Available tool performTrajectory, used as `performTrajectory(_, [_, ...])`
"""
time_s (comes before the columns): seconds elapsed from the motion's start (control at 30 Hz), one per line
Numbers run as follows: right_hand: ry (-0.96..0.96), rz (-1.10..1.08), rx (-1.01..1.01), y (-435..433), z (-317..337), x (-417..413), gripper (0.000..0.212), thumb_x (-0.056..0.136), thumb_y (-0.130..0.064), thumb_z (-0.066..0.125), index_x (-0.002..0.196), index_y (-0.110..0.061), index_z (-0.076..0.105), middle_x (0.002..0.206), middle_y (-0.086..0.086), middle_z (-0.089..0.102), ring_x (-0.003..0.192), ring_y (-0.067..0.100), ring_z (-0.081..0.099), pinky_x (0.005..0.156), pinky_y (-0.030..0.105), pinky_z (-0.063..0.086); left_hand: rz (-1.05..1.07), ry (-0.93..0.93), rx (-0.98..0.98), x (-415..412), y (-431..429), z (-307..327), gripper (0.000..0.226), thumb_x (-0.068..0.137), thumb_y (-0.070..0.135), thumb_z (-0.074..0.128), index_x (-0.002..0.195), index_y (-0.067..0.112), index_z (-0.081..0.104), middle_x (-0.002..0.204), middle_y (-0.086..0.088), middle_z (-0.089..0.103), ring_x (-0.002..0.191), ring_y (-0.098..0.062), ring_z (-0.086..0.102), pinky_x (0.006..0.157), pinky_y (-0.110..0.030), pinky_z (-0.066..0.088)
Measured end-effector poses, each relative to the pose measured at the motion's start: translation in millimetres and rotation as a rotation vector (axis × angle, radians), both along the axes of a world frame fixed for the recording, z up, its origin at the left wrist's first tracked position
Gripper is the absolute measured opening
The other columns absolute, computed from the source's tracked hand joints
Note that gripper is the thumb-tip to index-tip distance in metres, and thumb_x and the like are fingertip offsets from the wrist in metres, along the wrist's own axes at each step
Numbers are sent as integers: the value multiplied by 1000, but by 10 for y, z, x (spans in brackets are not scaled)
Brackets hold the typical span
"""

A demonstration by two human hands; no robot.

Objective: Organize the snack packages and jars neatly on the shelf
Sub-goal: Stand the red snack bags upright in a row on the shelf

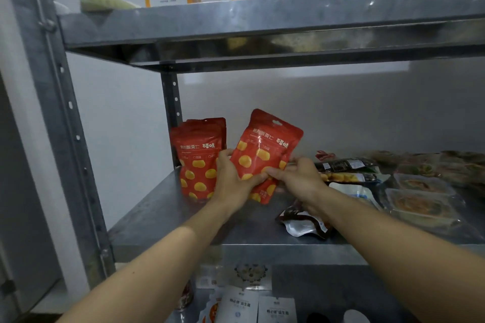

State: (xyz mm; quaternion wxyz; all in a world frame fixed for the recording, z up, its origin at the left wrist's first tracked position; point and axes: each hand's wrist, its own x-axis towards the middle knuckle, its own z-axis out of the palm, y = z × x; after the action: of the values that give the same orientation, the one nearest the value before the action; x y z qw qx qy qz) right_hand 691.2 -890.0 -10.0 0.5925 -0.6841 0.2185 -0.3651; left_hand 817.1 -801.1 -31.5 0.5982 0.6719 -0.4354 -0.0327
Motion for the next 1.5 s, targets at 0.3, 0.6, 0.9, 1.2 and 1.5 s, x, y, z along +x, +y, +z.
performTrajectory(0.3, [31,62,-204,417,12,254,32,78,-3,77,89,-22,53,91,2,67,85,13,67,67,19,55,-90,62,-92,300,704,-120,60,83,25,73,128,28,34,128,6,56,116,-13,58,94,-42,52])
performTrajectory(0.6, [42,70,-188,843,-78,661,29,86,-7,71,109,-13,55,103,2,66,100,19,65,84,34,57,17,52,-93,564,1064,-172,55,85,26,68,125,31,32,108,23,51,95,2,56,69,-14,47])
performTrajectory(0.9, [99,27,-183,917,-105,742,38,84,-15,74,117,-13,55,113,6,66,106,23,65,92,43,55,21,87,-97,660,1096,-198,55,85,29,68,127,32,33,111,17,52,96,-2,56,71,-13,47])
performTrajectory(1.2, [149,132,14,877,-176,771,102,74,0,65,154,-21,4,130,-6,37,112,15,41,91,31,41,-166,440,-176,733,1098,-82,42,92,17,55,124,29,31,98,20,51,85,1,53,57,-12,46])
performTrajectory(1.5, [116,154,60,890,-271,1051,96,37,-5,57,131,-21,43,118,7,63,111,28,59,94,49,53,-266,463,-4,854,1027,-115,49,75,8,65,118,30,54,110,0,71,106,-24,63,92,-43,52])
